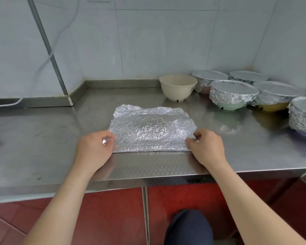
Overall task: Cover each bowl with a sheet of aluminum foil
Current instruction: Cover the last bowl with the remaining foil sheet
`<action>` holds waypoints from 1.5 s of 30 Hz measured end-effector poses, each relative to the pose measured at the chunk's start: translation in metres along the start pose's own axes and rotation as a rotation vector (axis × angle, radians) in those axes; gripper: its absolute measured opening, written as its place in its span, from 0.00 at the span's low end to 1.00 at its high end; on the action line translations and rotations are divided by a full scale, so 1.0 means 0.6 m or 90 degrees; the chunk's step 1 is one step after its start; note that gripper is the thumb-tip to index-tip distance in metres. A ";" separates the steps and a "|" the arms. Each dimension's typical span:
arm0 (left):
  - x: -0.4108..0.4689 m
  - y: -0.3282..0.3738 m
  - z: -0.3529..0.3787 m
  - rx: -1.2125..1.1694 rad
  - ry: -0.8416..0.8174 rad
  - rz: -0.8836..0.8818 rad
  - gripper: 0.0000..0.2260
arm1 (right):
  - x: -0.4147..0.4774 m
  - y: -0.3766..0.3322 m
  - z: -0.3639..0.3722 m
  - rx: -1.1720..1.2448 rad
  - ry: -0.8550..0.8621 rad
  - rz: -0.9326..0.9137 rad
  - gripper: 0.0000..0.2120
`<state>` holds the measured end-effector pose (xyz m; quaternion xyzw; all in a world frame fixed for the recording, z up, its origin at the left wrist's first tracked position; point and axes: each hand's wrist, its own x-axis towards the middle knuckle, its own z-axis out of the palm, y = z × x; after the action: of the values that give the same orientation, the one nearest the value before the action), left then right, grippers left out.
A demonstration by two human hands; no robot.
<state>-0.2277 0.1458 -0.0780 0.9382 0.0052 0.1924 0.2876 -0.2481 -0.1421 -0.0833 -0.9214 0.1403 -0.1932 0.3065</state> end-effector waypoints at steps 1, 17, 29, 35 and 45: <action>-0.001 0.001 0.001 0.010 -0.004 0.008 0.07 | 0.001 0.001 0.000 0.001 0.001 -0.002 0.07; 0.010 -0.005 0.002 0.097 0.035 0.098 0.10 | -0.002 0.002 0.003 -0.077 0.037 0.006 0.17; -0.054 0.061 0.054 0.264 -0.376 0.363 0.38 | -0.115 -0.052 0.057 -0.198 -0.109 -0.458 0.32; -0.052 0.065 0.039 0.301 -0.415 0.371 0.42 | -0.115 -0.031 0.039 -0.243 -0.159 -0.434 0.40; -0.069 0.039 0.013 0.281 -0.397 0.304 0.33 | -0.114 0.007 0.007 -0.326 -0.128 -0.344 0.43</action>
<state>-0.2658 0.1171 -0.0861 0.9651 -0.2576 -0.0439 0.0162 -0.3073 -0.1177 -0.1076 -0.9862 -0.0947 -0.1347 0.0169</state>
